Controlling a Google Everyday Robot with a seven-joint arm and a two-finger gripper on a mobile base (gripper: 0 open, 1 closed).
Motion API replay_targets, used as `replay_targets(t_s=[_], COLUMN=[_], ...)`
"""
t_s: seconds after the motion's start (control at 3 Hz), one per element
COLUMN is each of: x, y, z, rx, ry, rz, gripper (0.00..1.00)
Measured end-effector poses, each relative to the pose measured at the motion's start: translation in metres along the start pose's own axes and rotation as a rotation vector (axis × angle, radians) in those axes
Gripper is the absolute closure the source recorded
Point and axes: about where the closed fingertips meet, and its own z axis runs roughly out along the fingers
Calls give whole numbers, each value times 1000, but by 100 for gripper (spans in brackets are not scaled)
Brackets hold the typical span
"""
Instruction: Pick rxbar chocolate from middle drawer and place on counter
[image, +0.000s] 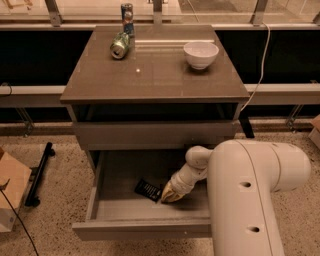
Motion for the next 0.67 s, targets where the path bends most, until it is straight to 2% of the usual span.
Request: replay_targets(t_s=[0.33, 0.67], x=[0, 0], y=[0, 0], z=[0, 0], rx=[0, 0], ry=[0, 0], rz=[0, 0], gripper=[46, 23])
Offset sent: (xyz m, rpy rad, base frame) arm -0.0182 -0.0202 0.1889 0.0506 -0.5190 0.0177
